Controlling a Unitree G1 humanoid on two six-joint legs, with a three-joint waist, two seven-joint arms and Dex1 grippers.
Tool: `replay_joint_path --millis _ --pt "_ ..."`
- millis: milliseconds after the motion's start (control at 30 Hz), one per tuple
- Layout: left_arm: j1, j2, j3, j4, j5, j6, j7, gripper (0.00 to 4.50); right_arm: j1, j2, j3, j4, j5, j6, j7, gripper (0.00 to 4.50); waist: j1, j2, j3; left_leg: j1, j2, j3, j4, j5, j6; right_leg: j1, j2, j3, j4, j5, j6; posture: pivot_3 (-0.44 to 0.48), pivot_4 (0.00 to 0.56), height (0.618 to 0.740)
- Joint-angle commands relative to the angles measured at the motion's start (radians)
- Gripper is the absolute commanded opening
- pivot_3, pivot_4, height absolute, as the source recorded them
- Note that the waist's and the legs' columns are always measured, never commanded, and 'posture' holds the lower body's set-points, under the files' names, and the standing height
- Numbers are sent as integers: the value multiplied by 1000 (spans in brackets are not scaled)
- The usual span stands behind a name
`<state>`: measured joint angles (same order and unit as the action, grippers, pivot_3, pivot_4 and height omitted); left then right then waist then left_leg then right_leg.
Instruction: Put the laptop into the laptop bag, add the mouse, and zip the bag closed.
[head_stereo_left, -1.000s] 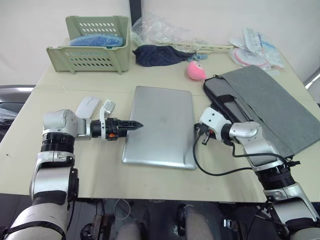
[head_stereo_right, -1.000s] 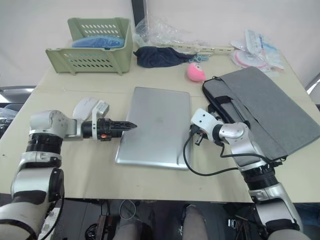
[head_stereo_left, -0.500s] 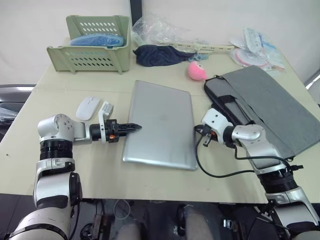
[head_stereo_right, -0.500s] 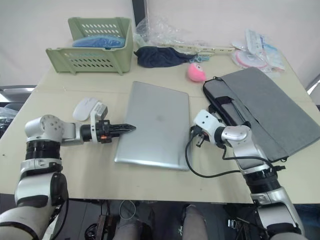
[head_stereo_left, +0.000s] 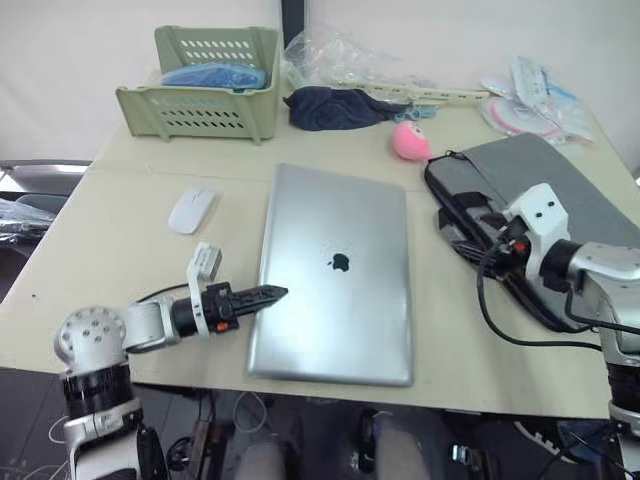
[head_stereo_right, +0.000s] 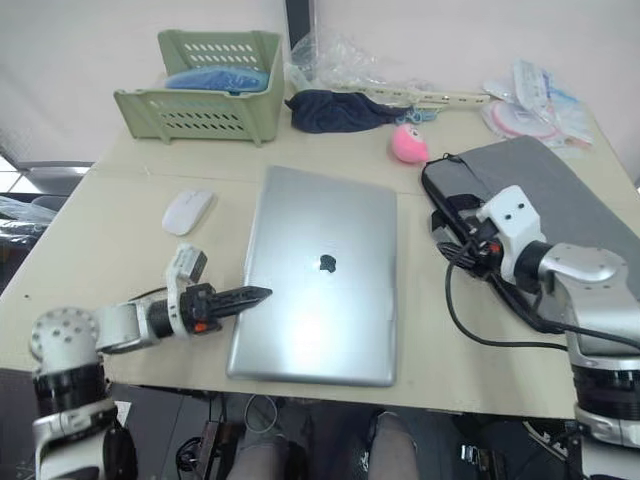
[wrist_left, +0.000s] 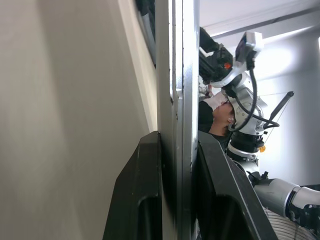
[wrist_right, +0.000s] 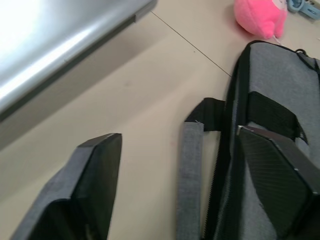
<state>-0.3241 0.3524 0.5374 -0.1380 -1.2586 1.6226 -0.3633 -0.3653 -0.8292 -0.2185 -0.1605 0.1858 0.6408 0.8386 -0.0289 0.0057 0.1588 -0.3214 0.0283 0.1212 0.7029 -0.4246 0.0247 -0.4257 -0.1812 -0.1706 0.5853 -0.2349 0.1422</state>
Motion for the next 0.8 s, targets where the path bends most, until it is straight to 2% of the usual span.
replay_joint_path --millis 33,167,333,433,633,667,700,800 --pt "94 -52 35 -138 -225 -83 121 319 7 -41 -11 56 -41 -64 -37 4478 2 0 0 1 0 0 0 0 0 0 0 1 0 0 0 0 150 740" --pt "187 -60 -32 -185 -395 -223 287 319 -35 -18 45 190 -105 -152 -111 4478 3 0 0 0 0 2 0 0 0 1 0 2 -1 0 0 0 150 740" --pt "249 -6 -124 -221 -528 -358 393 319 -77 -16 93 320 -144 -224 -131 4478 2 1 1 1 0 1 0 0 0 1 1 4 -1 0 0 0 150 740" --pt "277 34 -172 -242 -577 -428 420 319 -105 -31 130 412 -182 -275 -131 3657 1 3 2 1 -1 2 0 0 0 1 1 4 -1 0 0 0 150 740" --pt "313 96 -243 -270 -621 -533 429 319 -124 -28 136 499 -195 -332 -132 890 0 3 2 1 -1 4 0 0 0 1 1 4 -1 0 0 0 150 740" --pt "317 105 -251 -274 -627 -547 427 319 -122 -31 129 488 -186 -326 -123 306 0 3 2 1 -1 4 0 0 0 1 1 4 -2 0 0 0 150 740" --pt "322 115 -259 -278 -633 -559 424 319 -119 -34 120 475 -176 -315 -115 13 0 3 2 1 -1 4 0 0 0 1 1 4 -2 0 0 0 150 740" --pt "334 138 -278 -283 -645 -588 416 319 -116 -43 89 434 -140 -262 -93 13 1 4 2 1 -1 4 0 0 0 1 1 4 -2 0 0 0 150 740"
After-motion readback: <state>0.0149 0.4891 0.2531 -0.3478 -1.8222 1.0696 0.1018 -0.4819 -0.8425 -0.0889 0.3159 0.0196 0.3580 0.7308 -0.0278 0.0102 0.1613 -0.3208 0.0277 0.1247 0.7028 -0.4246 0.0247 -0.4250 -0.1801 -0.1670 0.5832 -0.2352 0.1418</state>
